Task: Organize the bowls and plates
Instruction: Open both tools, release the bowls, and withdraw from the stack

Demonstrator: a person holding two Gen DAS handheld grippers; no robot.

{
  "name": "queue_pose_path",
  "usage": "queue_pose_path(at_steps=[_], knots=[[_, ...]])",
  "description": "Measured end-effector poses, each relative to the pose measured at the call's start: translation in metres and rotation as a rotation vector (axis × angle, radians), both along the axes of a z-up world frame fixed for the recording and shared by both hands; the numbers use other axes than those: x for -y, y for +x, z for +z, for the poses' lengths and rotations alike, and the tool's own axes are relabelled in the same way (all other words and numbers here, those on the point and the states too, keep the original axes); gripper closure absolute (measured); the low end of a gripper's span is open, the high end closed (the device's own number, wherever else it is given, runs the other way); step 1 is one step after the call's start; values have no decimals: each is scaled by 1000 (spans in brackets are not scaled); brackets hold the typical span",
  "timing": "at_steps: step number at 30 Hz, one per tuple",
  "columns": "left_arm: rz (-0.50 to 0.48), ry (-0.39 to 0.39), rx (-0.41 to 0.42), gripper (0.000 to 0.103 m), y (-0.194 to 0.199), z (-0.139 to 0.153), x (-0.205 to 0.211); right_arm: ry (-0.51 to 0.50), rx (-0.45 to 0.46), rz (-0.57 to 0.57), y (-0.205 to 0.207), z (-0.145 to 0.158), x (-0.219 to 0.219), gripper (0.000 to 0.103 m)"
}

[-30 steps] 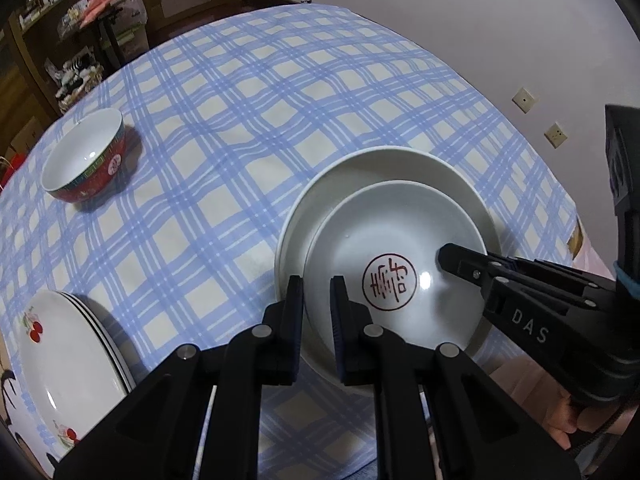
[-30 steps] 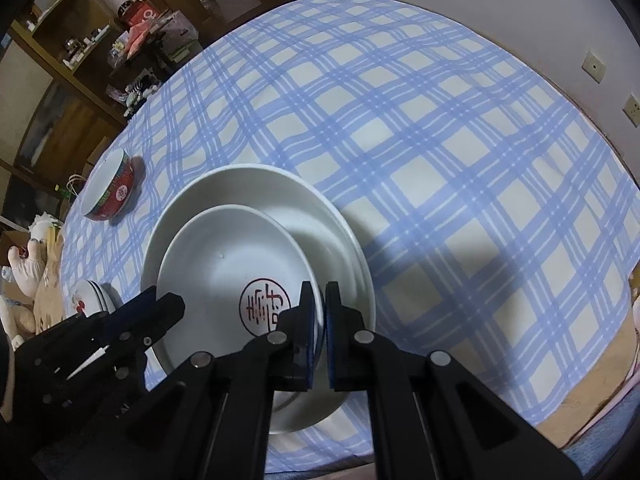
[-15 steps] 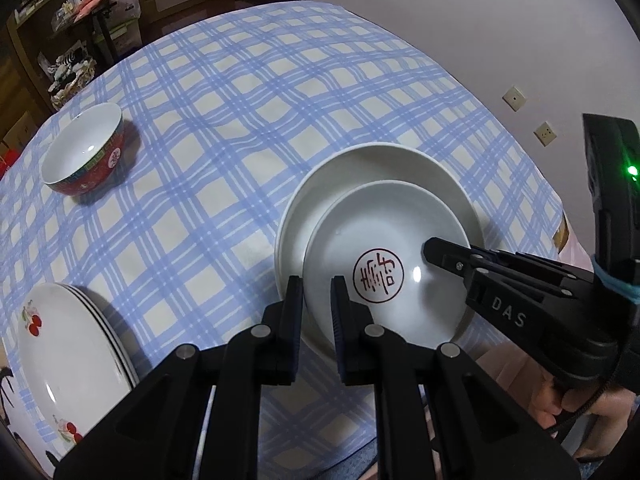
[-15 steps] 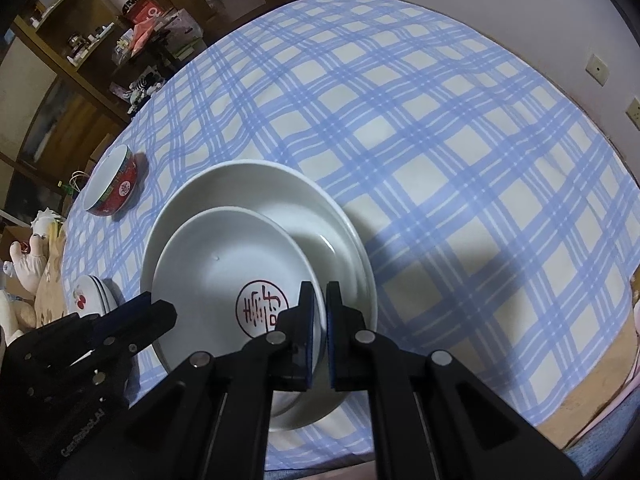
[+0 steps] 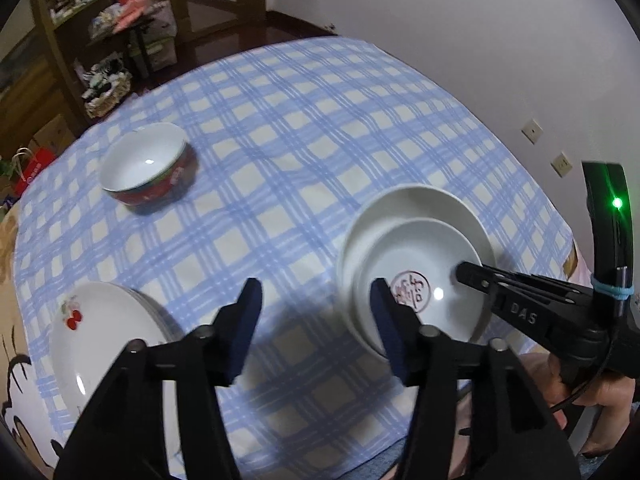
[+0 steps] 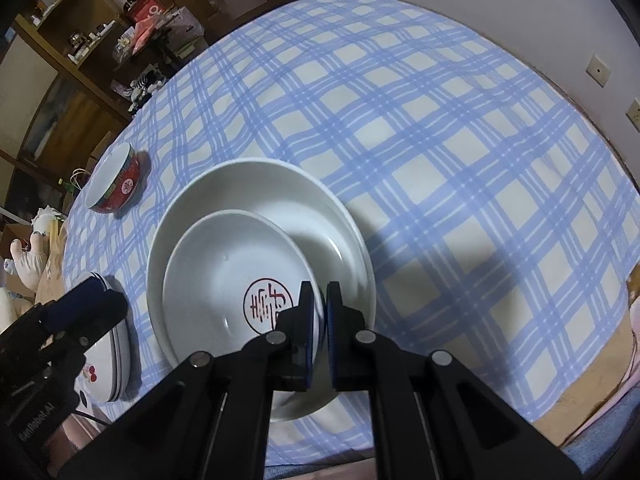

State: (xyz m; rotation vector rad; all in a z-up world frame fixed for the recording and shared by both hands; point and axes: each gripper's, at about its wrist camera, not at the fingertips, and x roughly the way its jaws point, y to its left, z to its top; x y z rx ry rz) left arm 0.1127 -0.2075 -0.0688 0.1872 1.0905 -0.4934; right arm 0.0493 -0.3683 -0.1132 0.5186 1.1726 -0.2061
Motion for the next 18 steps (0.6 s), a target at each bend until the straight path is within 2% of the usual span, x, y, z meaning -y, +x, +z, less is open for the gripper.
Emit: queue_pose_path(at_steps=[1,3,5,7,8,10,12,14,17,18], knots=[[9,-3,6,43,1,3,-5,0,0,-1,-1,1,0,96],[20,-10,6,30,2,6,-12,-6,-3,7,-2,3,-1,96],[37,-9,19,24,3,10,-19,-12,-3,18,-2,5,-2,90],[50,-5,32,23,4,13,-26,-18,5,26,-3,9,-5,80],[56,1,37,23,5,15,-30,-32,7,26,-5,12,-6,66],[67,7,47,22,6,19,-37,-40,41,18,-8,20,-7,58],[83,10,55,22,8,23,-47,-46,53,13,-10,28,-7,54],[104,8,61,22,11,26,-56,-65,63,11,-10,35,-6,40],[135,4,72,21,17,32,-74,-88,90,9,-10,48,-6,36],[147,3,76,21,21,34,-80,-88,108,15,-9,55,-7,31]])
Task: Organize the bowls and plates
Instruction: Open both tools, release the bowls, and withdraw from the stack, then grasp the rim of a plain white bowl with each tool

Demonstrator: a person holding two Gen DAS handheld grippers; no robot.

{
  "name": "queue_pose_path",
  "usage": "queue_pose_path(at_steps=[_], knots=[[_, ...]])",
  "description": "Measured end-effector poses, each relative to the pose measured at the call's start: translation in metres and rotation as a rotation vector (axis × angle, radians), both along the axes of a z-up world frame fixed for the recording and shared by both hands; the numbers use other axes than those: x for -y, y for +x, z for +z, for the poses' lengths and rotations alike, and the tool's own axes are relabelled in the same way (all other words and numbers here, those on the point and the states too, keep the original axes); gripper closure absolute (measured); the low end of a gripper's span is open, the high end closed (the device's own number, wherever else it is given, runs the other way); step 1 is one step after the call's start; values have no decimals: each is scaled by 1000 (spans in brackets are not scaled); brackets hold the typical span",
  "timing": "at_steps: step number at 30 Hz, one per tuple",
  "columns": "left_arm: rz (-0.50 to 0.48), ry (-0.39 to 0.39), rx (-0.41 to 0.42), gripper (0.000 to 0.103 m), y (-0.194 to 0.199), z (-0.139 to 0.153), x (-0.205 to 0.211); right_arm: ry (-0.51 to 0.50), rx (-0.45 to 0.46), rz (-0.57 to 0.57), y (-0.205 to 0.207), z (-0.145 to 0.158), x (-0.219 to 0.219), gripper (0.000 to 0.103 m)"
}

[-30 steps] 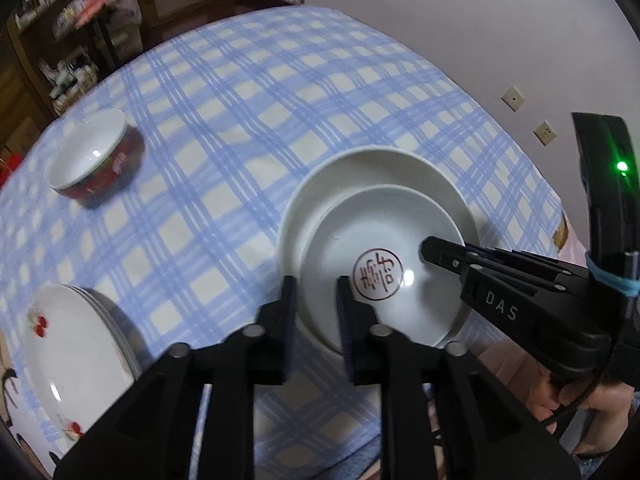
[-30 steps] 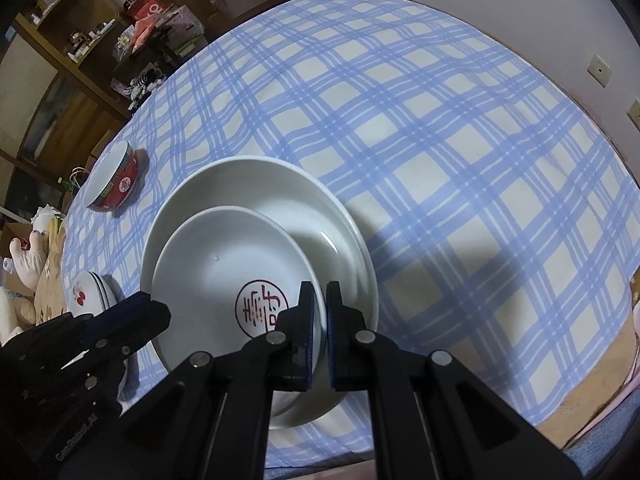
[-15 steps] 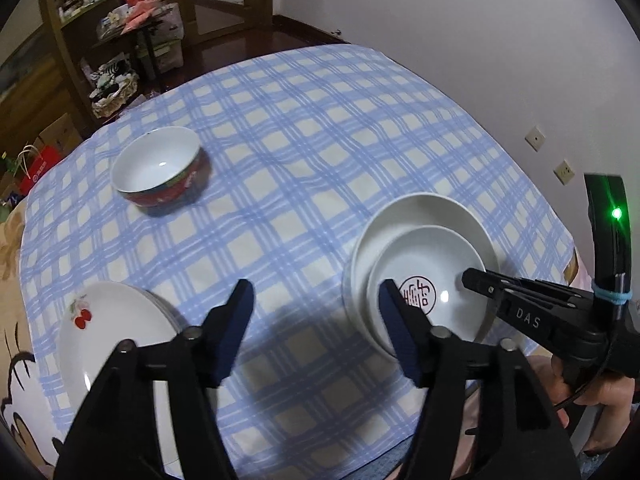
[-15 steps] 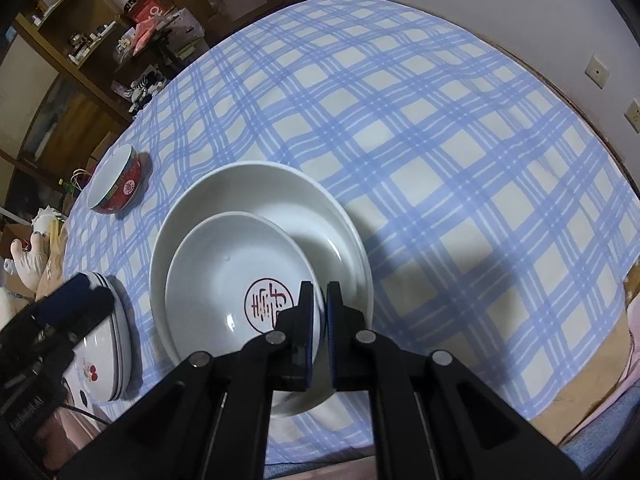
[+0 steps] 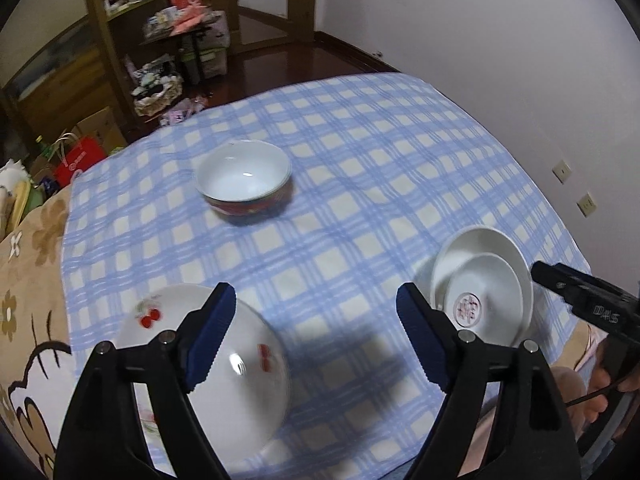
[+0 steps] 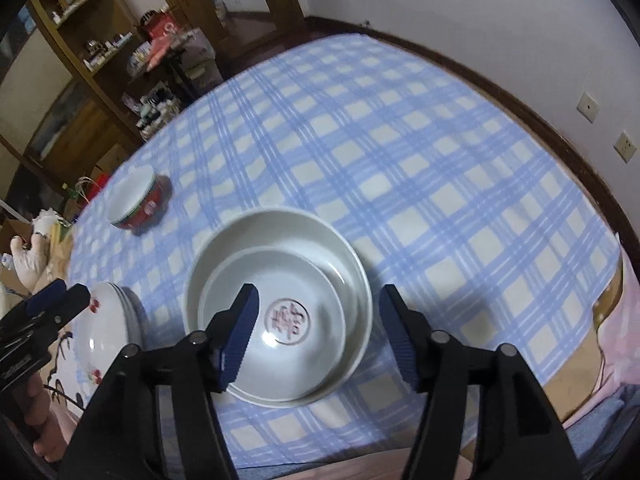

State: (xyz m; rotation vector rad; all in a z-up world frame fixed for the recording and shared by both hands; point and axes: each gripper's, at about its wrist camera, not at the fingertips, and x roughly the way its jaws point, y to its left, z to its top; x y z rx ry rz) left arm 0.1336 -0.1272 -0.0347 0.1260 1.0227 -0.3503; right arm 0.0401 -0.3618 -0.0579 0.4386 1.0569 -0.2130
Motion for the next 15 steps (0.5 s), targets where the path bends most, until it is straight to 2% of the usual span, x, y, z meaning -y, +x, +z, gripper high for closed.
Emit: queue_pose_path(at_steps=[3,6,9,15], knots=[[26,1,8,19,10,5,-15,-17,57,25,4,18,-6,16],[60,-14,21,14,22,9,-29,-59,126,62,14,38,-17,11],[102,-29,22,14,37,11,-43,-83,145,84,28,47,-28,2],[122,-11,36,13,67,12,-56,-66,158,150,68,47,-52,1]])
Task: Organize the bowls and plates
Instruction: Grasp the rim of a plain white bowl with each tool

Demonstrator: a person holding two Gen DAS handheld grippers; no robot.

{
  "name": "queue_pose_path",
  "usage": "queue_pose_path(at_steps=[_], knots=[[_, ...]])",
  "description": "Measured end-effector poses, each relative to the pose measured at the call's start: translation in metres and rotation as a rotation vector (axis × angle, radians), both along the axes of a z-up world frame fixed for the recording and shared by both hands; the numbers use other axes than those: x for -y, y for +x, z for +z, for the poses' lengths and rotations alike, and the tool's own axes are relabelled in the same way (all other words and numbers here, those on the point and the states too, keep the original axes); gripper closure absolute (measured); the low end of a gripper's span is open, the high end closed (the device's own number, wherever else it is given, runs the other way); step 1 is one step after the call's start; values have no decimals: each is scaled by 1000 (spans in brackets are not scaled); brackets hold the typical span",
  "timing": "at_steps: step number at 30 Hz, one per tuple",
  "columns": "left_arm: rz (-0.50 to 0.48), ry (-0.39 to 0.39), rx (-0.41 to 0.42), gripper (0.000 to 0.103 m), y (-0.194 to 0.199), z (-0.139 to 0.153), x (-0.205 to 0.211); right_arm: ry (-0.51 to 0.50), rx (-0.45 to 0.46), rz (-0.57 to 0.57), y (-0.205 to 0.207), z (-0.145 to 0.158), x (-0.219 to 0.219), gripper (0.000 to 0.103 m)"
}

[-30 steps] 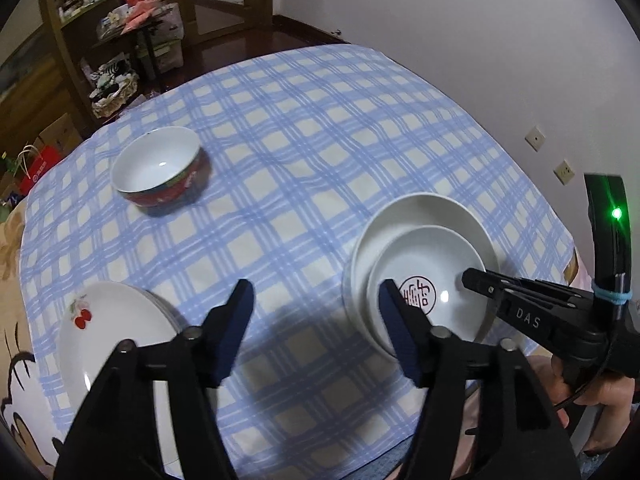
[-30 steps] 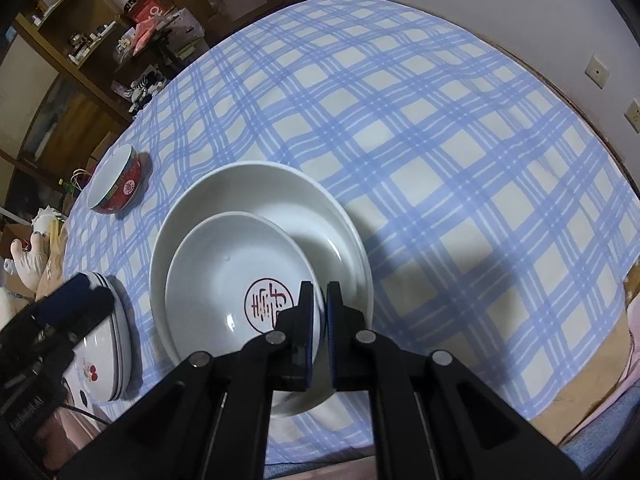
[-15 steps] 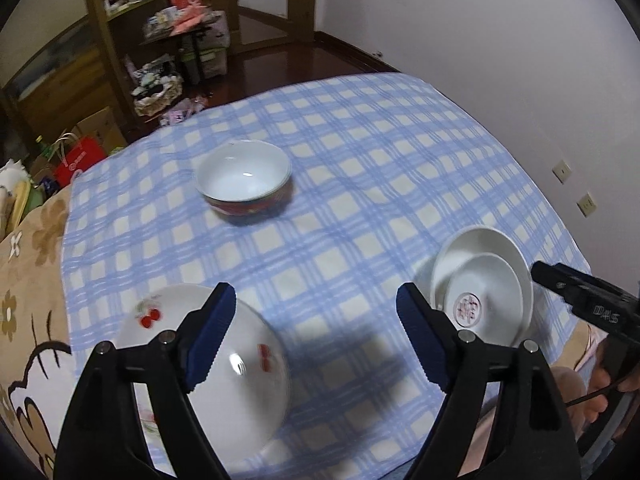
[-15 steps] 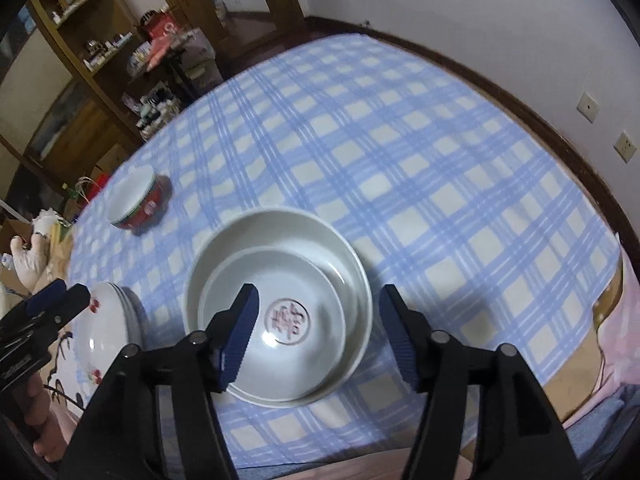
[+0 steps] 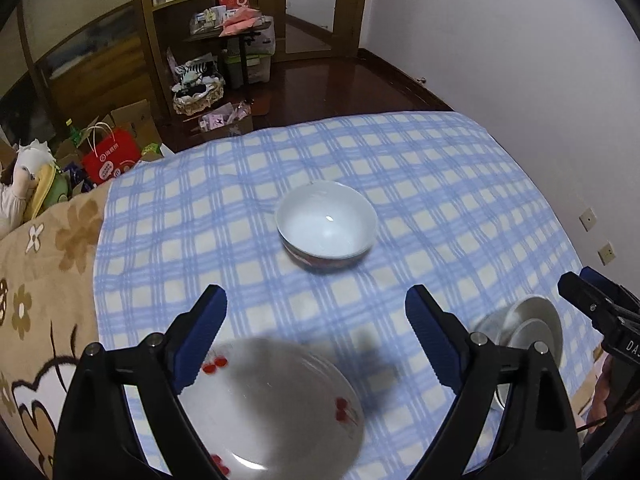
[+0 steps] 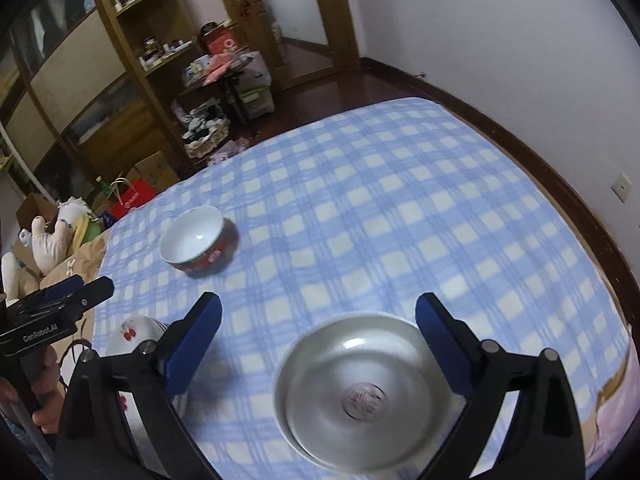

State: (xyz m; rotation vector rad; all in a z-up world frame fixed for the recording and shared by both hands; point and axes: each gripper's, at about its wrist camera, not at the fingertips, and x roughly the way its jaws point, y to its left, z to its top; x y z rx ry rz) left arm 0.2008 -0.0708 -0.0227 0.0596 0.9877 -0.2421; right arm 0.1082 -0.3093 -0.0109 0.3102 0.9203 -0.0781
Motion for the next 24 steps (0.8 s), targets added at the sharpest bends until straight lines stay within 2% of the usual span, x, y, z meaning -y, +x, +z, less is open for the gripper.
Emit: queue_pose_path(at_steps=[10,12,15,19,24], knots=[[-17,36,4,13,56,-11,-8,25,31,72,68,-13,-39,1],[-38,52,14,13,62,-15,-7,35,66,69,78,-14,-44,1],[-21,81,29,13,74,-27,-9,56,84,88,95,-20,-52,1],[-16,41,-10,13,90,-44,-12,66,69,102,114,-32,-60,1],[-14,28,-50,13,105,-67,-10,79,34,99,132,-54,-69,1]])
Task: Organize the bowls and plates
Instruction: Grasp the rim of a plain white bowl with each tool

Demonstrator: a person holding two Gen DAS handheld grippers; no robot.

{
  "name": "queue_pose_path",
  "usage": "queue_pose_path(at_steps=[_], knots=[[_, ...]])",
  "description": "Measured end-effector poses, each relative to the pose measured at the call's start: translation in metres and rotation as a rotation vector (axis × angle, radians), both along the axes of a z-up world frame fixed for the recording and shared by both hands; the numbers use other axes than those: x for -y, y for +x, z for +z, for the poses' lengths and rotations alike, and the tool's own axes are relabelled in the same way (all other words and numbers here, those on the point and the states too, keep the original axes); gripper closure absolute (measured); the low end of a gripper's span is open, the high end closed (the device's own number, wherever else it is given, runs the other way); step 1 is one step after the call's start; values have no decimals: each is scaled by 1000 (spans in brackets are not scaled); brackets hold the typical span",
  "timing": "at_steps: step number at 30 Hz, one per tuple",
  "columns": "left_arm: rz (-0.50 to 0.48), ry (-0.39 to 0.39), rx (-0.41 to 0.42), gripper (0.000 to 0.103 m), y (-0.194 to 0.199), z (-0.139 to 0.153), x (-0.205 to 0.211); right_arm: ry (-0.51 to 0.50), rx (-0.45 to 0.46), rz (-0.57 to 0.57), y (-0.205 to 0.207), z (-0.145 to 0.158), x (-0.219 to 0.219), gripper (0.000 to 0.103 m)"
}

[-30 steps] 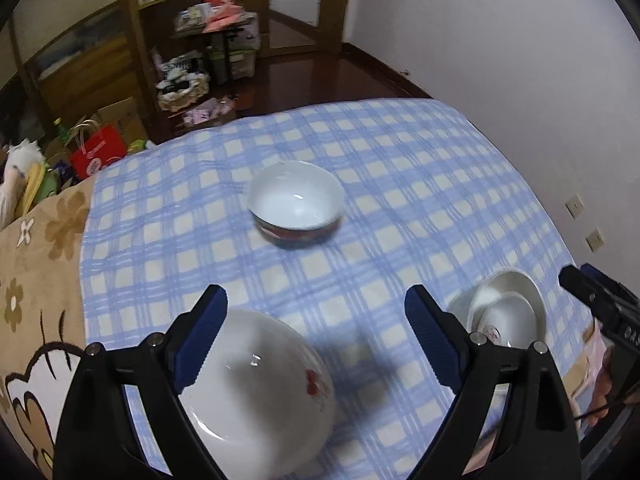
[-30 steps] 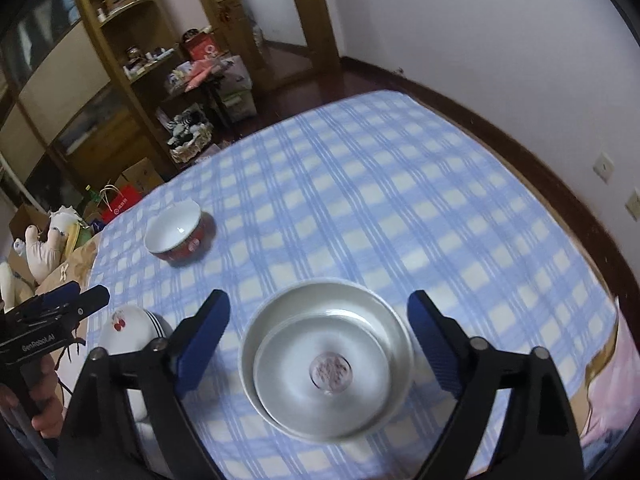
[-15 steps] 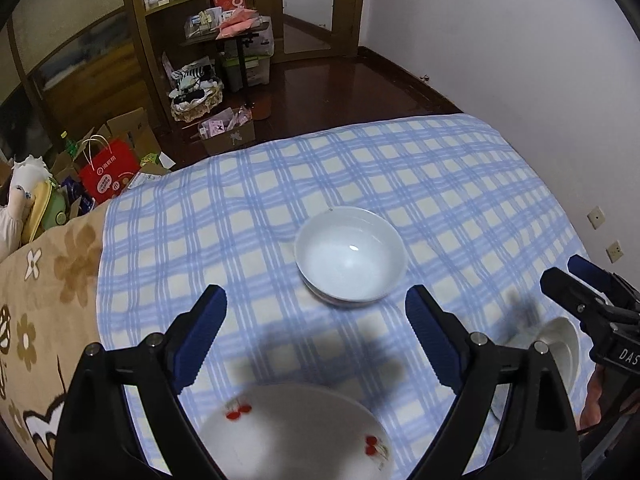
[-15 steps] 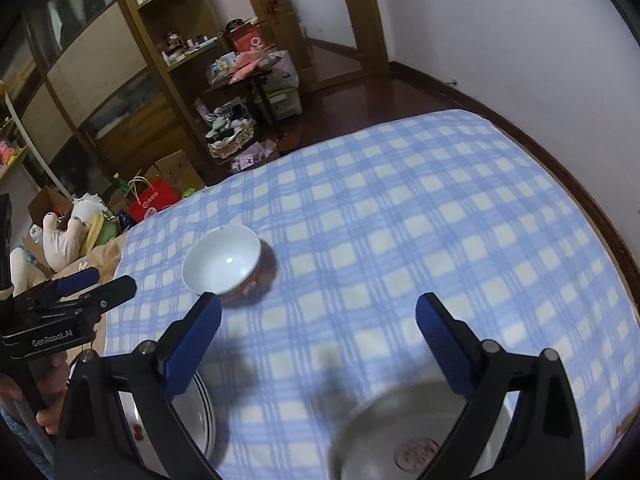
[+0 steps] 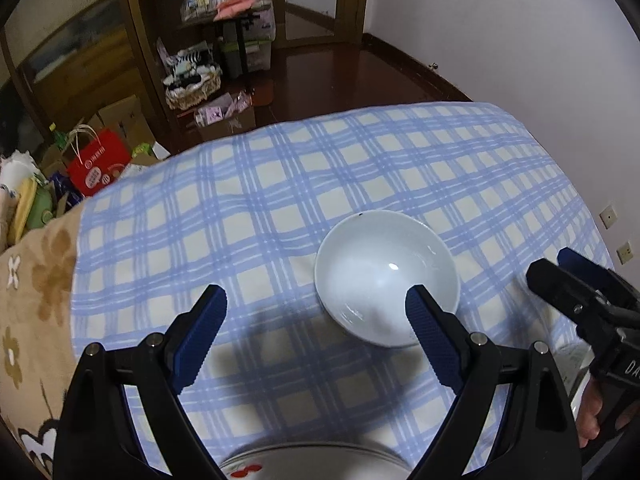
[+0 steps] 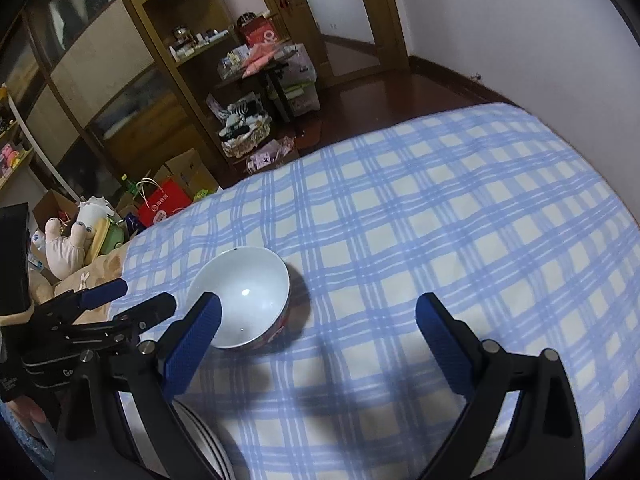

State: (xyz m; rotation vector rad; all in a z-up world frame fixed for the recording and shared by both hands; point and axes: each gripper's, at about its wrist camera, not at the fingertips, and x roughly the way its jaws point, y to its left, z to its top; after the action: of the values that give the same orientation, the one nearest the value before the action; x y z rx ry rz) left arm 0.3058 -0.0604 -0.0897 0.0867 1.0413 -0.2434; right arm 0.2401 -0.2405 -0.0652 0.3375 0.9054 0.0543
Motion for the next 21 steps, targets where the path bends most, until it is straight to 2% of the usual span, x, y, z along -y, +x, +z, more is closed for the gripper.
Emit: queue_pose_path(at_steps=[9,11,13,16,18,21], knots=[[18,32,-53,13,11,-38,2,20,-65,15,25,-35,-14,1],[33,17,-60,15,12,-44,1,9,-77,21,29,-42,-19,1],[38,6,-70,22,13,-50,0,20,-91,31,33,-48,-23,1],[59,-23,-89,40,14,-55,-3,28,-87,36,37,-54,-26,3],[73,-59,-104,51,16,-58,-7,39,-86,39,40,-57,-28,20],[106,-96,-105,61,16,-57,-12,62,-115,51,48,-65,-31,32]])
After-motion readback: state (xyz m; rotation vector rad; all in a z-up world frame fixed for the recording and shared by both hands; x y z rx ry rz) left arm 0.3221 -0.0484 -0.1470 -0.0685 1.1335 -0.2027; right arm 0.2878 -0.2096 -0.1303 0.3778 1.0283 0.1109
